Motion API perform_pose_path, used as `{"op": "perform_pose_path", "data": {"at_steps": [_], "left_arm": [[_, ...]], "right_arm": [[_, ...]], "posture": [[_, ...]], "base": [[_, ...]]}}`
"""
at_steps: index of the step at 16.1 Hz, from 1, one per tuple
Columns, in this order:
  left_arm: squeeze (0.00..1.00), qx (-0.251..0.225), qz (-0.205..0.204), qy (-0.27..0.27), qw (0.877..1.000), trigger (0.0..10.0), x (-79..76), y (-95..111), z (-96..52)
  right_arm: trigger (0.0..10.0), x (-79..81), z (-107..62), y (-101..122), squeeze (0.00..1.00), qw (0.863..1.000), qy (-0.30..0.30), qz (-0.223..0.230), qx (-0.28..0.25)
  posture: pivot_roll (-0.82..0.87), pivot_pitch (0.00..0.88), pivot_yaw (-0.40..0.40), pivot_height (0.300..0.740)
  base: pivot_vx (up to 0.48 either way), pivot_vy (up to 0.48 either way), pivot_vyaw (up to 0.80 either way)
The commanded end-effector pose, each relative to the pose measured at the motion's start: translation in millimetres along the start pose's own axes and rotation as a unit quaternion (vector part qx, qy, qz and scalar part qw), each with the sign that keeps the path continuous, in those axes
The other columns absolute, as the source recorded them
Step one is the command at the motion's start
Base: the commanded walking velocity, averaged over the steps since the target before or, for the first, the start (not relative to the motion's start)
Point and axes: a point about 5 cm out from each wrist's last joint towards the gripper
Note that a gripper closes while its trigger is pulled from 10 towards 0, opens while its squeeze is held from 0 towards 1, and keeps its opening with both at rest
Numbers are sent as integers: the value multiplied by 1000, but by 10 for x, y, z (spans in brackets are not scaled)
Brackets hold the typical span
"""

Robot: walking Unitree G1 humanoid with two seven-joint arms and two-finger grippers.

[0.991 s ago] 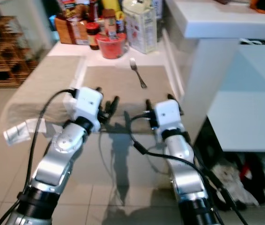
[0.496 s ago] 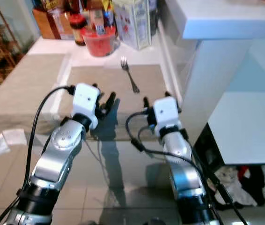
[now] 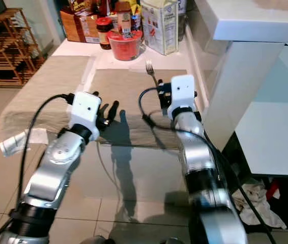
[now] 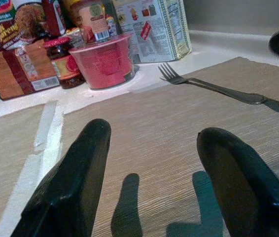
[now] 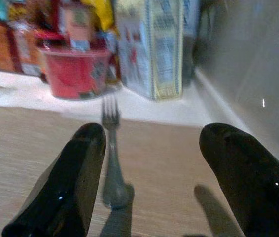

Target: Setting the table

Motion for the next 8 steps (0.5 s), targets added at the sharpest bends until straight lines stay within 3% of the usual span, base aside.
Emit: {"op": "perform_pose_path", "data": {"at_steps": [1, 4, 8], "left_arm": [[0, 0, 5, 6, 1000, 10000, 77, 40, -59], [0, 7, 20, 18, 1000, 10000, 174, 60, -167], [0, 14, 22, 33, 999, 10000, 216, 75, -251]], "right_arm": [[10000, -63, 87, -54, 0, 999, -15, 22, 23], [10000, -88, 234, -41, 0, 998, -10, 38, 44], [10000, -8, 316, -29, 0, 996, 19, 63, 60]], "posture": [[116, 83, 56, 740], [177, 95, 44, 740], [209, 108, 19, 740]], "base": [[0, 0, 0], [0, 0, 0], [0, 0, 0]]}}
Point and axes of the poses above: a point about 5 cm out from each wrist's last joint towards the gripper, its own z axis pointing out of the wrist towards the gripper, its own y axis along the axis of the wrist's last joint, x = y × z, and after that the axes turned 2 degrees about -z, right-handed
